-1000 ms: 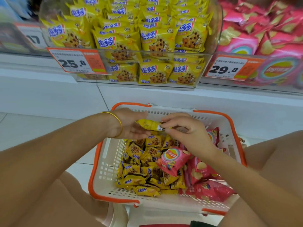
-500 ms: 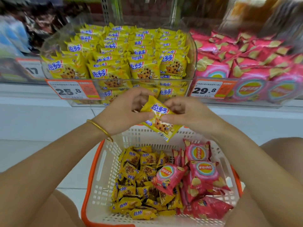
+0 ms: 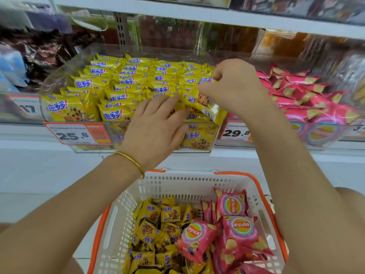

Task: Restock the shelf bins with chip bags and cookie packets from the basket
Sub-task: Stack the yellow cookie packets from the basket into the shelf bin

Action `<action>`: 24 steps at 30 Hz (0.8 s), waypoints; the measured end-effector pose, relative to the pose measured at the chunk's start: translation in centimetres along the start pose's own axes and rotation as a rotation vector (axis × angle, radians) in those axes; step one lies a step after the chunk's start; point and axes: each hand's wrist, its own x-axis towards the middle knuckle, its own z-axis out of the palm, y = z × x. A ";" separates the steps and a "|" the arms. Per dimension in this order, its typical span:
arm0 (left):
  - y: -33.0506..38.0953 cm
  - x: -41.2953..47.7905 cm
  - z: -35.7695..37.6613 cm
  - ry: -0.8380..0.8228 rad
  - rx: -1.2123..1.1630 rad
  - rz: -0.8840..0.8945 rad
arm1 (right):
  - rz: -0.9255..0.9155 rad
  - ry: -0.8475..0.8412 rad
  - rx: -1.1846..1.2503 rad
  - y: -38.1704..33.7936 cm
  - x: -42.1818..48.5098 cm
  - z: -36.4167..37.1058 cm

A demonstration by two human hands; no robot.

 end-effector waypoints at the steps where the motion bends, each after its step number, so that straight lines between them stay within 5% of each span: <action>1: -0.2 0.0 0.2 0.001 0.030 -0.002 | 0.012 0.007 0.021 0.2 0.3 -0.1; 17: -1.1 -0.2 0.8 0.072 0.209 0.022 | -0.452 -0.207 -0.404 1.8 3.3 1.8; 24: -1.3 -0.7 0.8 0.069 0.244 0.012 | -0.491 -0.271 -0.456 2.4 3.9 0.6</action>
